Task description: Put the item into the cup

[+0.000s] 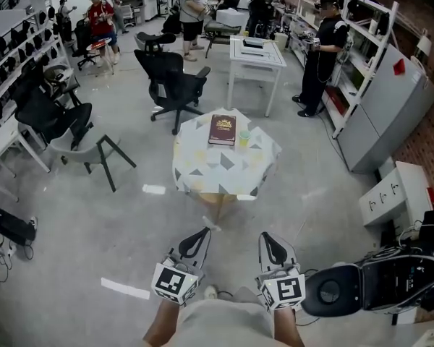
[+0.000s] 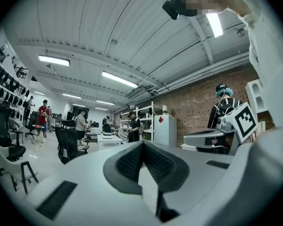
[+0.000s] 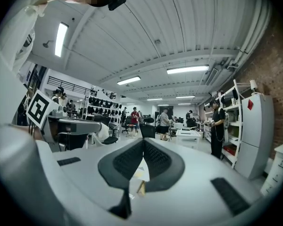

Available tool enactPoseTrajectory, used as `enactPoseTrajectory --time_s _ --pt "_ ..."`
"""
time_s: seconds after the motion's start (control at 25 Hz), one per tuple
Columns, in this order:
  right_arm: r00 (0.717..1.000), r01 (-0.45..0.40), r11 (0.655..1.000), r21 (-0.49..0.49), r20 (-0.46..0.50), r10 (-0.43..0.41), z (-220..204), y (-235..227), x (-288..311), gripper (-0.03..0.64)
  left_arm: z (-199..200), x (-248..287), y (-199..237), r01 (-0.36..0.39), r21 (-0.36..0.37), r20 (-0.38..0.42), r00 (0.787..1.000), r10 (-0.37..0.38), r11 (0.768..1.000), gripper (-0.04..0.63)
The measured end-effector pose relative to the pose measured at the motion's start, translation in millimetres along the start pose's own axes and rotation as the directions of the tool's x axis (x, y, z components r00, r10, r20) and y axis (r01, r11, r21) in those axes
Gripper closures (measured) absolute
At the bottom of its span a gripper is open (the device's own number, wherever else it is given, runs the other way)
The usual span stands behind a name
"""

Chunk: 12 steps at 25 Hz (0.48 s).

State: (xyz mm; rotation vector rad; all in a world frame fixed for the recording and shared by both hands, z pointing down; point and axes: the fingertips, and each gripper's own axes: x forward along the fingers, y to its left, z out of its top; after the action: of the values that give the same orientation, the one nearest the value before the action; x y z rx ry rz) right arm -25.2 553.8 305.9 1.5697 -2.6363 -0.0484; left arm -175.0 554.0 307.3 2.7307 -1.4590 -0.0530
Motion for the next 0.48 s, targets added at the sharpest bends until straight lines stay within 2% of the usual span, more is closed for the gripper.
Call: enactPoseTrajectory --time_s 0.48 --pt "1.0 -0.002 1.0 0.021 -0.017 0.003 -12 -22 21 0.609 -8 29 7 -0.004 -0.012 -0.019 1.0 0.003 1.0 0.584"
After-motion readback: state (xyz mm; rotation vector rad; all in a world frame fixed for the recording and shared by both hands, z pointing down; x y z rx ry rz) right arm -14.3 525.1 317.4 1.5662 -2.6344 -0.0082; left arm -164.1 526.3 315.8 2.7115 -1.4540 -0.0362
